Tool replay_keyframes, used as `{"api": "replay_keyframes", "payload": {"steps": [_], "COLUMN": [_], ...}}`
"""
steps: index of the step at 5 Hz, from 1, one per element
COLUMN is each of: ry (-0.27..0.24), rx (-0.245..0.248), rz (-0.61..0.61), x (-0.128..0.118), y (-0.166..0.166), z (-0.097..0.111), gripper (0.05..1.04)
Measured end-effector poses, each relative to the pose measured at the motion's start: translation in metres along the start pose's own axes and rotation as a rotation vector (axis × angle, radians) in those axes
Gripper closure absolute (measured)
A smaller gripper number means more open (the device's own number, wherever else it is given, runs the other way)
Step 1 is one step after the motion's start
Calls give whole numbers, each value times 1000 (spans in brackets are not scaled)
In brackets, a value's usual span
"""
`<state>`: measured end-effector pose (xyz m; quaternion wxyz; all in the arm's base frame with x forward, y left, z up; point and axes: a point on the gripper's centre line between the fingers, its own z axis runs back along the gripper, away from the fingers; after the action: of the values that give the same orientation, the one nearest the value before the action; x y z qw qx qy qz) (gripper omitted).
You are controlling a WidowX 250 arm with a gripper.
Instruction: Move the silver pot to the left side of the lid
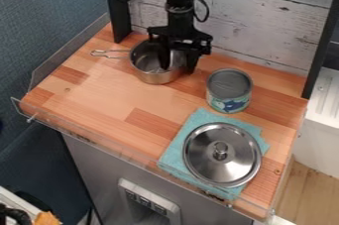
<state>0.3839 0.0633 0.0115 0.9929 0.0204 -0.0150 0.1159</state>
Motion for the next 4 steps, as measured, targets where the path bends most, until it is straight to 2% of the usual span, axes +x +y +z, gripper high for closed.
{"api": "replay_keyframes", "payload": {"steps": [1, 2, 3, 4], "ry": [-2, -7, 2, -27], "rx": [-1, 1, 5, -10], "rz": [-8, -4, -30, -30], "x": [-2, -3, -8, -16], "y": [-3, -6, -6, -5], "z": [-2, -4, -3, 16], "gripper": [720, 927, 995, 999]}}
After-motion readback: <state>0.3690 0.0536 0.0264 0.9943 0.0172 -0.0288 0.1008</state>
